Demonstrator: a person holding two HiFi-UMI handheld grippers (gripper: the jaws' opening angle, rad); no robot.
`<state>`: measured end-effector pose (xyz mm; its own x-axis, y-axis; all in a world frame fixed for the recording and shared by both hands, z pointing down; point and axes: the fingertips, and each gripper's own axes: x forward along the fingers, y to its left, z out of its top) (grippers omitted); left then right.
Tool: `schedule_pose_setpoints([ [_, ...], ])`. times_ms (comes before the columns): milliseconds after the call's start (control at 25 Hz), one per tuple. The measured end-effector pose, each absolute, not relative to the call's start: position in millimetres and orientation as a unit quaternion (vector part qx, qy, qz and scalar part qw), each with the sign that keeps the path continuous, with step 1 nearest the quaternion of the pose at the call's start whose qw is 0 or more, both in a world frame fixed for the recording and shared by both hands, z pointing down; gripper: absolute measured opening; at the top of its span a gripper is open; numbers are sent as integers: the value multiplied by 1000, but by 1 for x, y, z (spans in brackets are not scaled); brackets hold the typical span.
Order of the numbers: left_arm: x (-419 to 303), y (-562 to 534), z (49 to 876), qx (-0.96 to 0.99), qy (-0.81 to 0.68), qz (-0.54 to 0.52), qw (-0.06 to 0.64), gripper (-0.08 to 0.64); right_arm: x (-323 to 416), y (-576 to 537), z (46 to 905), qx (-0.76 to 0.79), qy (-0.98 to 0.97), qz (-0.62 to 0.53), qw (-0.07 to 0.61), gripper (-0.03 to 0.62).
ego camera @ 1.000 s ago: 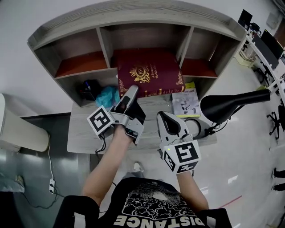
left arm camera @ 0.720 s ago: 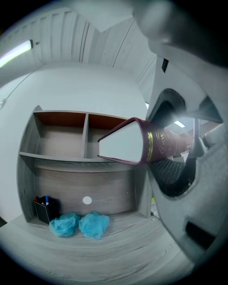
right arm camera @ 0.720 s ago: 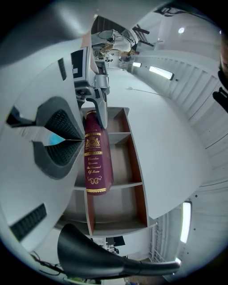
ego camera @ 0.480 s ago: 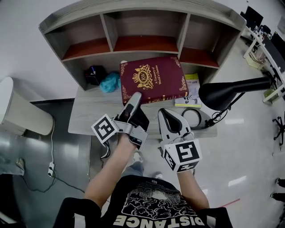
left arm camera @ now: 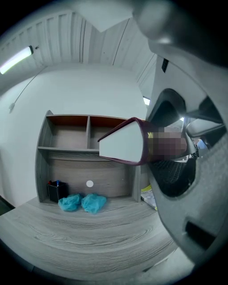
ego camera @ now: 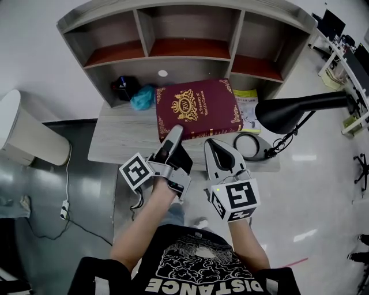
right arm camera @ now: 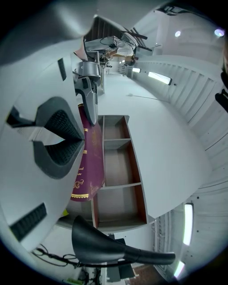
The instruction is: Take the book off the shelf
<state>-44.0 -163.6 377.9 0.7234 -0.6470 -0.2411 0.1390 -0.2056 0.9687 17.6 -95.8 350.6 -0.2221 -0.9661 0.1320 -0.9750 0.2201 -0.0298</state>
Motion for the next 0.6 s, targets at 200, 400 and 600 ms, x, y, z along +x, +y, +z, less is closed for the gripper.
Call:
schedule_pose_setpoints([
  [200,-44,-163,377,707,-179,-321,604,204,18,-98,349,624,-778,52,43,16],
  [400,-44,-162,377,709,-178,-322,602,203,17,-99,349,625,-778,50,41,16],
  [600,-45,-164,380,710,-178,-316,603,202,17,-103,348,626,-777,49,41,17],
])
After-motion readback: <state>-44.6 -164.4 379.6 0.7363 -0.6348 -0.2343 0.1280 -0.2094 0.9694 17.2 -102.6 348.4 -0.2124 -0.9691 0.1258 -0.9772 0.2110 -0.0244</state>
